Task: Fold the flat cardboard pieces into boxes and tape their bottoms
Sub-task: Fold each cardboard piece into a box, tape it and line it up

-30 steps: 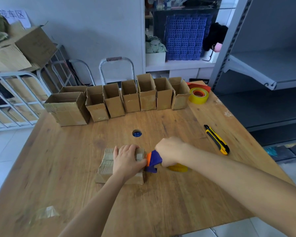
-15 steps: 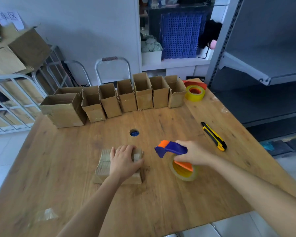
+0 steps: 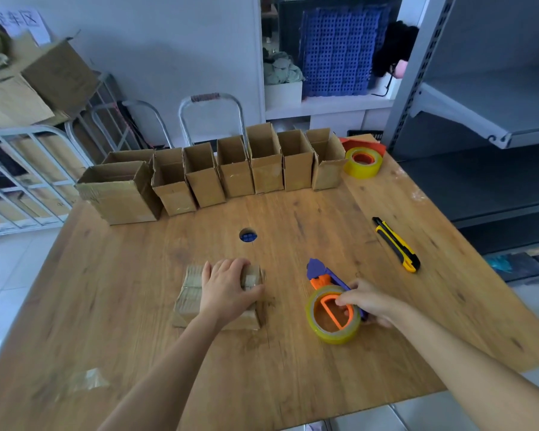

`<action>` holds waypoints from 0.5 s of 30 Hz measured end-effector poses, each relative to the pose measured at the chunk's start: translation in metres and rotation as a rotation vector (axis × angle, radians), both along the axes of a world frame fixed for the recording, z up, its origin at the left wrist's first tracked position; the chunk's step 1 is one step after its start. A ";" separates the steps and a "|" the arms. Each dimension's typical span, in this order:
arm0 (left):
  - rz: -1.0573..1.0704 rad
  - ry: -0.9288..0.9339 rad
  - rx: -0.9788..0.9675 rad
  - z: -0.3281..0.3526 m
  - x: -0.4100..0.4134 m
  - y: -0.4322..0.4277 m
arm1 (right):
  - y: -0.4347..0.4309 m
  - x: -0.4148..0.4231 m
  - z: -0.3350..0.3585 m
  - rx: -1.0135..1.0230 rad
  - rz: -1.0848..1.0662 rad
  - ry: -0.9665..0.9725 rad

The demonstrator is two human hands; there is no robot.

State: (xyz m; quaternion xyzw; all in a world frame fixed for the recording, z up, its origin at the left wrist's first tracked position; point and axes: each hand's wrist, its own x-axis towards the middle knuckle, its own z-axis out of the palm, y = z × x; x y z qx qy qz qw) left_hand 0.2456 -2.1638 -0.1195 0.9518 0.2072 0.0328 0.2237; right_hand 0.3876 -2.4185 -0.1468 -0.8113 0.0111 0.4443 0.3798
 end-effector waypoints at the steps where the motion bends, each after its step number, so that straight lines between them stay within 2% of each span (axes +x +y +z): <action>1: -0.001 0.003 0.003 0.000 0.000 0.000 | 0.001 0.001 0.000 -0.024 0.020 -0.027; 6: -0.007 0.014 0.002 0.001 0.000 0.000 | 0.007 0.004 0.001 -0.033 0.013 -0.123; 9: -0.008 0.014 -0.004 0.002 -0.001 0.000 | 0.006 0.002 -0.001 -0.059 0.049 -0.250; 13: -0.020 0.007 -0.012 0.001 -0.001 0.002 | 0.006 -0.003 -0.004 -0.172 0.156 -0.386; 15: -0.026 0.011 -0.029 0.001 -0.001 0.003 | 0.010 -0.009 0.003 -0.301 0.259 -0.459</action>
